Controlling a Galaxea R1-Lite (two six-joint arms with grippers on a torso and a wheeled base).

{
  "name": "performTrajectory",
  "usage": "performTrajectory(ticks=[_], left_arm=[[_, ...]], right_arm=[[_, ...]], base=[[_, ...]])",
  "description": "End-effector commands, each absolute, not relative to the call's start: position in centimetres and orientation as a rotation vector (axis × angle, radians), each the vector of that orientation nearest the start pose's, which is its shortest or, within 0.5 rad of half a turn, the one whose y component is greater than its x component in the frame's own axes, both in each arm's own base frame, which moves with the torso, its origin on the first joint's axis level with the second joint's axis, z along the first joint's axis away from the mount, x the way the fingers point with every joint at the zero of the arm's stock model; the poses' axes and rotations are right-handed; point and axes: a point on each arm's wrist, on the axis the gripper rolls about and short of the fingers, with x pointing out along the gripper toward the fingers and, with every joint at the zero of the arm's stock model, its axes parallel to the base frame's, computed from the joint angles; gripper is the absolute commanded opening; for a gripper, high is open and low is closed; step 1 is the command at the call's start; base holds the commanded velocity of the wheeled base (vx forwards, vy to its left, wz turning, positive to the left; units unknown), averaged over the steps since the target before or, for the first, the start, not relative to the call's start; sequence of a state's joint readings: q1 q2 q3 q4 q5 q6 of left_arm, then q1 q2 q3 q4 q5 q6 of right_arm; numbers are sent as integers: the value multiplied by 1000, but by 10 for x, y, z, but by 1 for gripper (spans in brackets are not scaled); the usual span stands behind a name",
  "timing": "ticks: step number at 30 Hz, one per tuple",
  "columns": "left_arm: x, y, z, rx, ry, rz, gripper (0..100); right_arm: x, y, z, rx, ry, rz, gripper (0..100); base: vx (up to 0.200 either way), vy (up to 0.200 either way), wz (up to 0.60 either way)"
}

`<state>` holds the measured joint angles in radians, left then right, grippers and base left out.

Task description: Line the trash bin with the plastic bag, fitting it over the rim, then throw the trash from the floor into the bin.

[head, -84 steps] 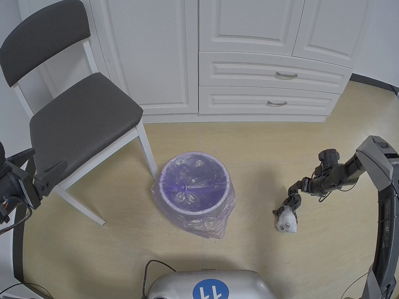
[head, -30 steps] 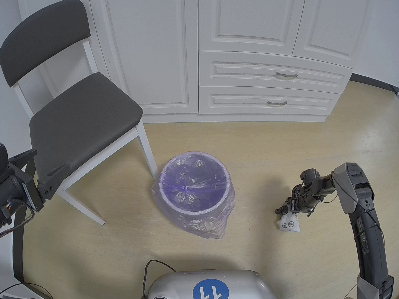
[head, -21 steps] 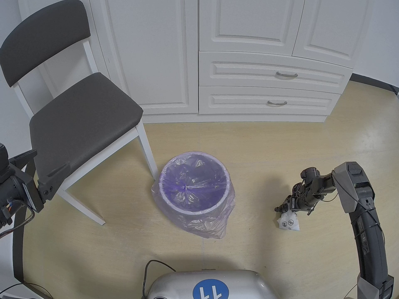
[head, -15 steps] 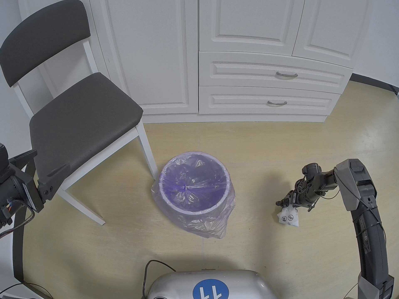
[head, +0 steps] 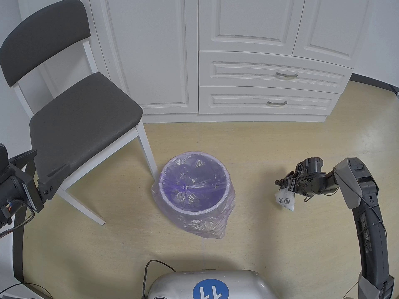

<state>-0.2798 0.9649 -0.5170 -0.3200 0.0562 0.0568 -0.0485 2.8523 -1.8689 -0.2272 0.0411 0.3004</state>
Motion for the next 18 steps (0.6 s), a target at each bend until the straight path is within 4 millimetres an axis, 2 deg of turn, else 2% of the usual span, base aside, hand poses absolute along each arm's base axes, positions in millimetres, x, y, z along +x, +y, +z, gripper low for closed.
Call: performTrajectory(ticks=[1, 8, 18], left_arm=[[117, -32, 225, 78, 122, -226, 100], [117, -32, 225, 80, 122, -226, 100], [114, -31, 226, 80, 111, -227, 100]], right_arm=[[519, -24, -94, 335, 676, -116, 0], [516, -24, -97, 335, 528, -93, 0], [492, -19, -95, 400, 272, 53, 0]], base=[[0, 0, 0], [0, 0, 0], [0, 0, 0]])
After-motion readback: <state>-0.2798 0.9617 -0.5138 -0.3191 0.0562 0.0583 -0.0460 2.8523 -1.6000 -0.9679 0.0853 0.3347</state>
